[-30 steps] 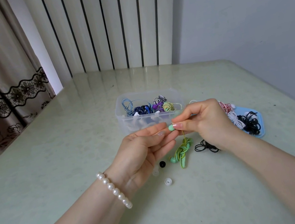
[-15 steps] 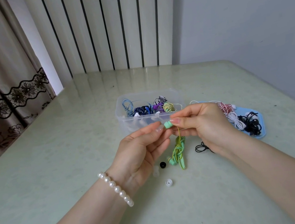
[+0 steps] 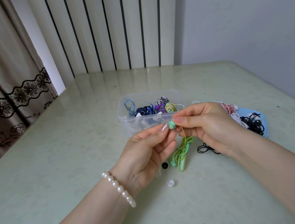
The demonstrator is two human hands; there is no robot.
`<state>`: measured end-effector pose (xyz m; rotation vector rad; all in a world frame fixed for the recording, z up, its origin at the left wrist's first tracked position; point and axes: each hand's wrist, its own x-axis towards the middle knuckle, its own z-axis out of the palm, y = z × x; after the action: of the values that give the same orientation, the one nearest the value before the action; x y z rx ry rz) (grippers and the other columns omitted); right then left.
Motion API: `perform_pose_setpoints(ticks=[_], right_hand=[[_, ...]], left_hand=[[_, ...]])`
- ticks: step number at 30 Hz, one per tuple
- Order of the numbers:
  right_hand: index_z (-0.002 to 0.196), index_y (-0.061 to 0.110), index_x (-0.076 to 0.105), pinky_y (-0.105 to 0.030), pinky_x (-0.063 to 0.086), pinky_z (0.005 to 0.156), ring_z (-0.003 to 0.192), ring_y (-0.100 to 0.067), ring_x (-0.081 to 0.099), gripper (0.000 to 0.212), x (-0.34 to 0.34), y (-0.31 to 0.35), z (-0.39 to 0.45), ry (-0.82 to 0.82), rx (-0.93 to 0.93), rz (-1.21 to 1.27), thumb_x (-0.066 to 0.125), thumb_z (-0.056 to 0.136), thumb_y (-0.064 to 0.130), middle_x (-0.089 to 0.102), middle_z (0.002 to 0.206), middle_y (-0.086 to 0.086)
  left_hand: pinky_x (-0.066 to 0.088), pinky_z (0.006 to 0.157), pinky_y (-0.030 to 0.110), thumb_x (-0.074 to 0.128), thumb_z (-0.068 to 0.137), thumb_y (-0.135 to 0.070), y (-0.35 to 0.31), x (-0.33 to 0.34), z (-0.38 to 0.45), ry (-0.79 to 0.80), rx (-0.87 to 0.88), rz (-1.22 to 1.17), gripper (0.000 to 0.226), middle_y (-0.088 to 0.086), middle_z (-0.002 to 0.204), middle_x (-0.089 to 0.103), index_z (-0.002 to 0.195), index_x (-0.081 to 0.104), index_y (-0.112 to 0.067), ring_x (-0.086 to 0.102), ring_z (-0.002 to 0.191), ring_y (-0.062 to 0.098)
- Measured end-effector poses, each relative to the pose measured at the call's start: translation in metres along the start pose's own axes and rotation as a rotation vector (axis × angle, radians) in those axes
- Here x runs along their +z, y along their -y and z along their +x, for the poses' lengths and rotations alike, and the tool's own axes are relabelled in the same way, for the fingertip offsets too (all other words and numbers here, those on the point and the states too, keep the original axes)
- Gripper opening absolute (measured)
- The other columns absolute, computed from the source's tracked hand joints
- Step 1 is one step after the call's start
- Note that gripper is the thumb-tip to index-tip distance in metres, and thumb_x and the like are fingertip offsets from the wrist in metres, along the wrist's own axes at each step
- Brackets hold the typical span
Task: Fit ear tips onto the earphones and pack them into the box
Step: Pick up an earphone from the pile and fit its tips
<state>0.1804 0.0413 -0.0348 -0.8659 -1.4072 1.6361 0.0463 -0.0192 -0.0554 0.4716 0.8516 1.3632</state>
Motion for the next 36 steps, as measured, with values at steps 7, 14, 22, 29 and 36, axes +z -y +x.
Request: perform_pose_setpoints(ticks=[7,14,22,29,36], right_hand=[[0.063,0.003,0.068,-0.018,0.047,0.044,0.044,-0.012,0.056,0.01,0.0,0.005,-0.002,0.004,0.087,0.06,0.064,0.055,0.005,0.063,0.056,-0.008],[0.061,0.002,0.065,-0.017,0.041,0.038,0.04,-0.01,0.05,0.008,-0.004,0.018,-0.005,0.024,0.15,0.005,0.062,0.054,0.001,0.059,0.053,-0.008],[0.05,0.006,0.067,-0.017,0.039,0.037,0.038,-0.011,0.049,0.01,0.0,0.018,-0.008,0.049,0.09,0.052,0.061,0.053,-0.001,0.058,0.048,-0.007],[0.064,0.0,0.063,-0.017,0.04,0.039,0.038,-0.011,0.051,0.012,0.005,0.012,-0.006,-0.08,0.071,0.048,0.06,0.07,-0.01,0.056,0.045,-0.005],[0.069,-0.001,0.063,-0.017,0.043,0.041,0.04,-0.011,0.053,0.008,0.005,0.016,-0.006,-0.117,0.109,0.089,0.06,0.073,-0.007,0.062,0.055,-0.009]], left_hand=[[0.055,0.055,0.019,0.064,0.059,-0.006,0.005,0.003,0.004,-0.03,0.186,0.133,0.012,0.007,0.057,0.066,0.07,0.067,-0.001,0.063,0.05,0.01],[0.055,0.054,0.021,0.066,0.057,-0.006,0.002,0.007,0.003,0.0,0.309,0.262,0.006,0.007,0.055,0.066,0.059,0.071,-0.005,0.062,0.048,0.012],[0.056,0.053,0.021,0.063,0.058,-0.005,0.001,0.01,-0.001,0.067,0.183,0.139,0.012,0.008,0.056,0.066,0.07,0.061,-0.002,0.064,0.05,0.011],[0.056,0.06,0.022,0.064,0.073,0.009,0.002,0.009,-0.001,-0.048,0.589,0.419,0.008,0.004,0.059,0.069,0.073,0.065,0.001,0.067,0.057,0.014],[0.056,0.067,0.021,0.061,0.078,0.005,0.002,0.009,-0.004,-0.023,0.575,0.458,0.018,-0.001,0.07,0.072,0.082,0.071,-0.009,0.068,0.065,0.011]])
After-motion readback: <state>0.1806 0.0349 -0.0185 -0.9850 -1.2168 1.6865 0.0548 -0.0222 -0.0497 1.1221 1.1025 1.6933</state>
